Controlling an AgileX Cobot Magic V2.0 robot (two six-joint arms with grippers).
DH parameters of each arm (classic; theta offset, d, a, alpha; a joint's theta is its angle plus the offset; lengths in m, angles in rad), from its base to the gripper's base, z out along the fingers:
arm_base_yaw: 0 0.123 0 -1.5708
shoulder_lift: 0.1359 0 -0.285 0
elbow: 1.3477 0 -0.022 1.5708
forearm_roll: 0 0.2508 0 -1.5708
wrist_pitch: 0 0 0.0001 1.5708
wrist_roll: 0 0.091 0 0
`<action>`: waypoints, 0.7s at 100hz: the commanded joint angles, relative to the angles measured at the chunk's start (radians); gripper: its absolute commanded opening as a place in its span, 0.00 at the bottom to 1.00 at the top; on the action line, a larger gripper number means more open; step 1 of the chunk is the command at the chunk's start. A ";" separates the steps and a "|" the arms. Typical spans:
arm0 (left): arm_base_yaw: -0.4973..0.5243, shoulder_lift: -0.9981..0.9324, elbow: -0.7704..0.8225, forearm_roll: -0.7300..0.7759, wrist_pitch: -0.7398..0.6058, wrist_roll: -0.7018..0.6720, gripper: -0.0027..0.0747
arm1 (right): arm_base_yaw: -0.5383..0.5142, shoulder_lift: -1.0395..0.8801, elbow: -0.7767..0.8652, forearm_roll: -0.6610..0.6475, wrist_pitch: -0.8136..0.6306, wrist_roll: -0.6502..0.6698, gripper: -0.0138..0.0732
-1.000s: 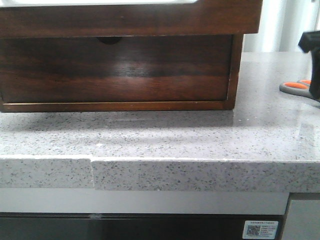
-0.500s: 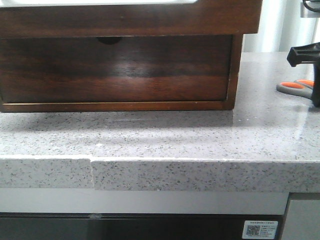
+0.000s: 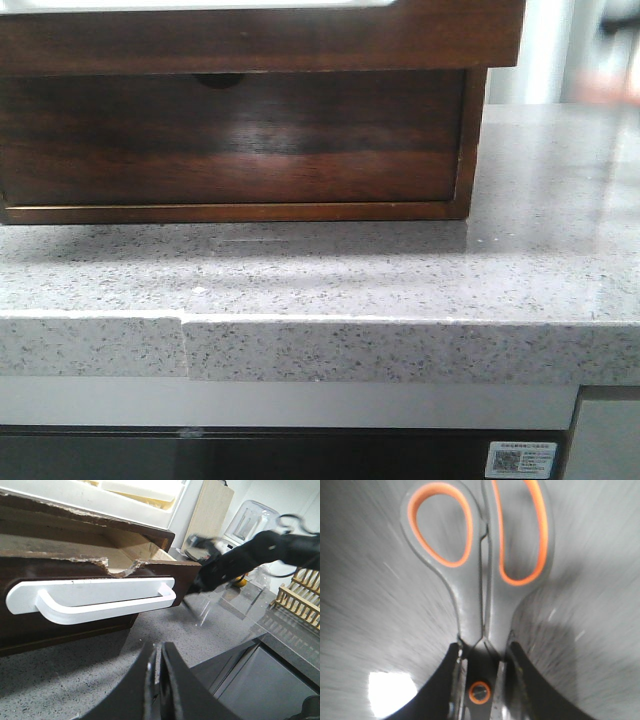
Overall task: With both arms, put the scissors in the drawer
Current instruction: 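Carry the scissors with the right gripper over the open drawer and release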
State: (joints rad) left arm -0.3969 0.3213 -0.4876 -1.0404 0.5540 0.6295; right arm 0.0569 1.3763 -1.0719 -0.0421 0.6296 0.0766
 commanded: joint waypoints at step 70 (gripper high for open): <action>-0.009 0.008 -0.029 -0.032 -0.037 0.003 0.01 | 0.710 -0.119 -0.424 -0.059 -0.225 -0.666 0.07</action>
State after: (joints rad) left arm -0.3969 0.3213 -0.4876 -1.0348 0.5540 0.6295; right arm 0.7080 1.2270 -1.4624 -0.0563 0.4932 -0.5166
